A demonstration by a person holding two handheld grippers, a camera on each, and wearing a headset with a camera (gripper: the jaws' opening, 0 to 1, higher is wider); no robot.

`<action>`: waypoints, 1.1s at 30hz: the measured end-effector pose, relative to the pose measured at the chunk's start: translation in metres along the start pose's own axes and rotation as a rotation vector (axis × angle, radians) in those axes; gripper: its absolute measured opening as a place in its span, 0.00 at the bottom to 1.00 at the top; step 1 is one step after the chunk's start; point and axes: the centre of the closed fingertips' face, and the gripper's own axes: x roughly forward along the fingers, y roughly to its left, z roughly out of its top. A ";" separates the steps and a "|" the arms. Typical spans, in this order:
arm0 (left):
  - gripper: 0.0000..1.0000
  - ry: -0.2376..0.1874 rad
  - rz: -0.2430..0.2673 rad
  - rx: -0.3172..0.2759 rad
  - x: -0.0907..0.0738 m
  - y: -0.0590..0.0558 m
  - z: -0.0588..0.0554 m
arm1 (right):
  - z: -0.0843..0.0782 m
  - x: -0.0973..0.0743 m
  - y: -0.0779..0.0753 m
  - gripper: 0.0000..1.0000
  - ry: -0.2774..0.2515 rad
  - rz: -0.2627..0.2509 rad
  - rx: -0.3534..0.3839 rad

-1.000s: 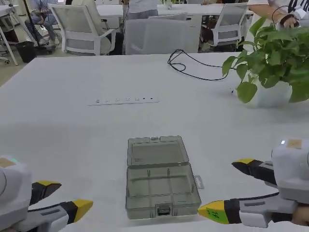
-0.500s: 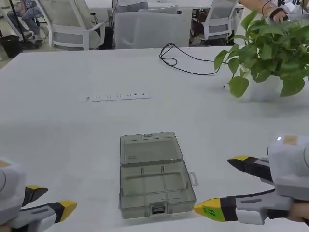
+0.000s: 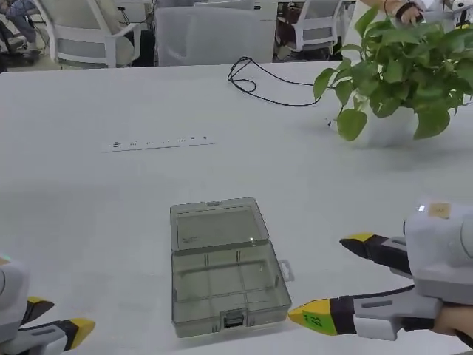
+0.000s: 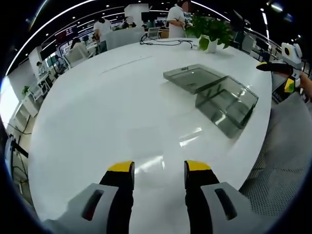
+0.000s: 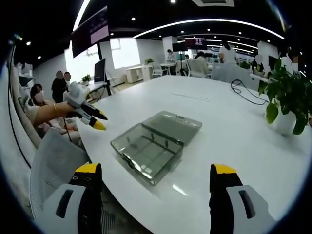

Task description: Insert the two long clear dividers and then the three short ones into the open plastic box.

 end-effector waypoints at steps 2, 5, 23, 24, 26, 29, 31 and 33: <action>0.38 0.006 0.002 0.002 0.003 0.002 -0.001 | -0.001 0.001 0.000 0.92 0.004 -0.001 0.001; 0.37 0.033 0.015 0.007 0.009 0.008 -0.007 | -0.003 0.002 -0.001 0.92 0.008 -0.004 0.009; 0.32 0.107 0.004 -0.004 0.015 0.015 -0.021 | -0.004 0.007 -0.001 0.91 0.012 -0.013 0.026; 0.32 0.102 0.002 -0.009 0.015 0.015 -0.020 | -0.004 0.007 -0.001 0.91 0.012 -0.013 0.026; 0.32 0.106 -0.005 -0.015 0.015 0.016 -0.020 | -0.004 0.007 0.000 0.91 0.013 -0.012 0.026; 0.33 0.121 -0.014 -0.025 0.015 0.016 -0.021 | -0.005 0.008 0.001 0.91 0.018 -0.009 0.021; 0.33 0.132 -0.021 -0.023 0.015 0.016 -0.021 | -0.005 0.008 0.002 0.91 0.021 -0.008 0.022; 0.33 0.150 -0.028 -0.011 0.016 0.016 -0.022 | -0.006 0.008 0.002 0.91 0.025 -0.007 0.021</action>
